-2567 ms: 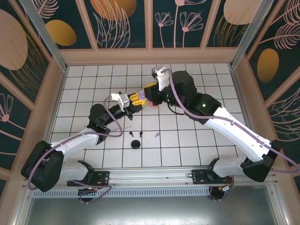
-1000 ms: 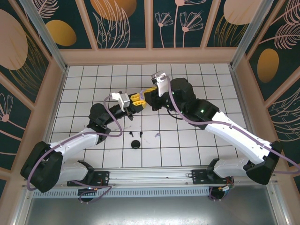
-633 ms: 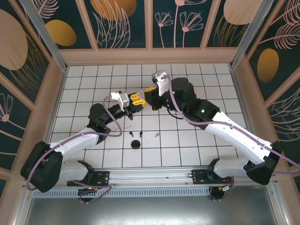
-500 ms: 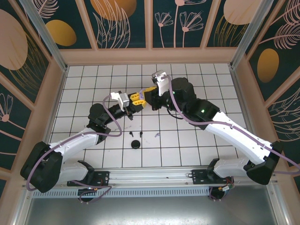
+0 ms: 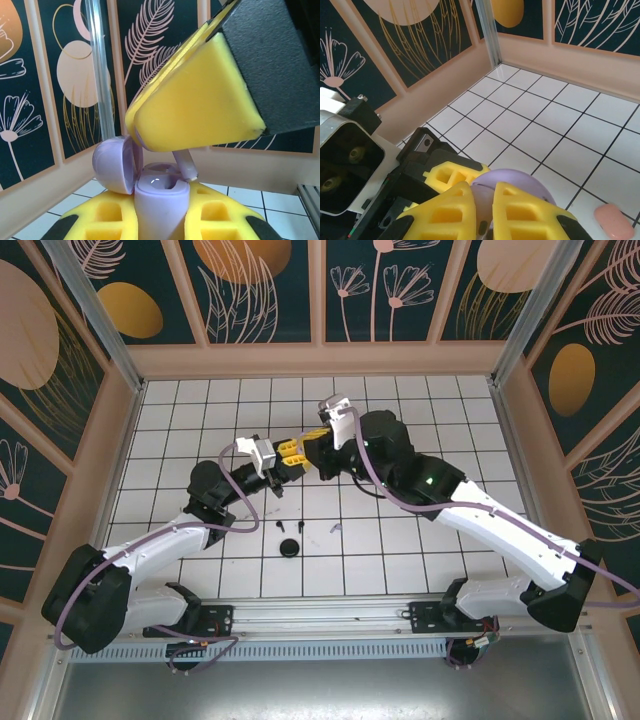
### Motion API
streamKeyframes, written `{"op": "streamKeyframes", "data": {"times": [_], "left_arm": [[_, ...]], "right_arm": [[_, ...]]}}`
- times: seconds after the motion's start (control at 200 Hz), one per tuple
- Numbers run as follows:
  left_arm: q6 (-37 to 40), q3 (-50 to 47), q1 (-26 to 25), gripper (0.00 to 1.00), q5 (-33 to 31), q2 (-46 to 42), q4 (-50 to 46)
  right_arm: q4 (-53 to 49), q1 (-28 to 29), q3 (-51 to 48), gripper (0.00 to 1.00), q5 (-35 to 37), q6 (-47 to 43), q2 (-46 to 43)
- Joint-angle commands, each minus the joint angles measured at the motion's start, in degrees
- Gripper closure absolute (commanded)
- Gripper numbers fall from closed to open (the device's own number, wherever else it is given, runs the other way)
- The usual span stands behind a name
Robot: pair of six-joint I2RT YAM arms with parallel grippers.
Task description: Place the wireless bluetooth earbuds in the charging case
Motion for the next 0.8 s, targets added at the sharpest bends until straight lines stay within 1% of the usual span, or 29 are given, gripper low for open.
{"op": "streamKeyframes", "data": {"times": [0.0, 0.14, 0.22, 0.385, 0.46, 0.52, 0.551, 0.681, 0.791], "left_arm": [[-0.42, 2.87, -0.24, 1.0, 1.52, -2.04, 3.26], [-0.41, 2.95, -0.32, 1.0, 1.77, -2.07, 3.21], [-0.34, 2.88, -0.39, 1.0, 1.87, -1.98, 3.06], [0.39, 2.44, -0.42, 1.0, 1.79, -1.96, 2.87], [1.04, 2.33, -0.47, 1.0, 1.83, -2.08, 2.68], [1.6, 2.36, -0.56, 1.0, 1.95, -2.14, 2.48], [1.84, 2.34, -0.53, 1.0, 2.12, -2.23, 2.44], [2.72, 2.85, -0.53, 1.0, 2.73, -2.51, 1.52], [2.86, 3.28, -0.56, 1.0, 3.25, -2.66, 0.79]], "right_arm": [[-3.3, 1.48, -1.44, 0.89, 3.8, -1.94, 1.75], [-3.37, 1.78, -2.37, 0.9, 7.06, -2.15, 1.69], [-2.79, 1.69, -2.39, 0.9, 7.58, -1.8, 1.19], [-1.27, 1.52, -0.43, 0.91, 2.68, -0.42, -0.6], [0.41, 1.51, 0.07, 0.91, -0.04, 0.42, -2.04], [1.87, 1.51, 0.05, 0.91, -0.27, 1.26, -3.41], [2.57, 1.52, 0.0, 0.91, -1.92, 1.58, -4.1], [5.73, 1.51, -0.81, 0.91, -3.32, 2.86, -6.58], [6.23, 1.51, -0.96, 0.91, -2.8, 3.0, -7.01]]}}
